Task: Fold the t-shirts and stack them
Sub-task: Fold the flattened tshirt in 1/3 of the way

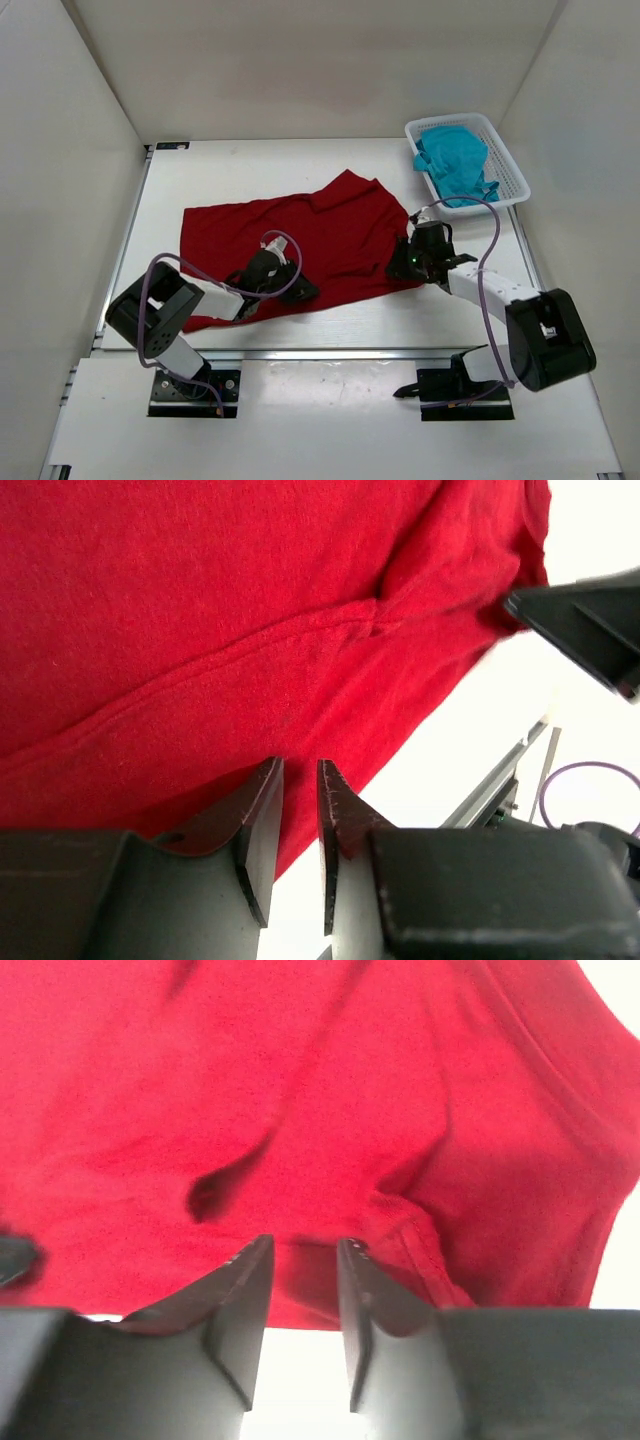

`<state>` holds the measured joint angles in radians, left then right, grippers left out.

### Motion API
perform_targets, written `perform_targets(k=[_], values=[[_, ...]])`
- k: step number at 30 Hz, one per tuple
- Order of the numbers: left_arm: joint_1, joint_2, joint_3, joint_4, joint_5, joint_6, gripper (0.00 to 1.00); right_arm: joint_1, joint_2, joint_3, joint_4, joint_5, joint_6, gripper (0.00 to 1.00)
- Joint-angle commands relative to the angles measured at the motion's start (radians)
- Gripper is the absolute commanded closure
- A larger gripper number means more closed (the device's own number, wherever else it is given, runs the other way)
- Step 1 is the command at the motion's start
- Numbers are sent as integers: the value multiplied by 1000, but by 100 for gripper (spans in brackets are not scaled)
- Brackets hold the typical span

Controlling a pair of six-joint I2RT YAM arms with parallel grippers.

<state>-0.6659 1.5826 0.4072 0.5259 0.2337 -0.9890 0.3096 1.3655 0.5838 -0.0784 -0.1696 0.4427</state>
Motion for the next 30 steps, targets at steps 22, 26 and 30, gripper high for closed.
perform_targets(k=[22,26,30], values=[[380,-549,-123,-317,7,162,63,134,178,122,166,-162,41,70],[400,-582,-104,-349,16,185,63,131,242,221,154,-154,45,91],[419,-596,-87,-375,33,197,63,154,337,368,106,-145,34,100]])
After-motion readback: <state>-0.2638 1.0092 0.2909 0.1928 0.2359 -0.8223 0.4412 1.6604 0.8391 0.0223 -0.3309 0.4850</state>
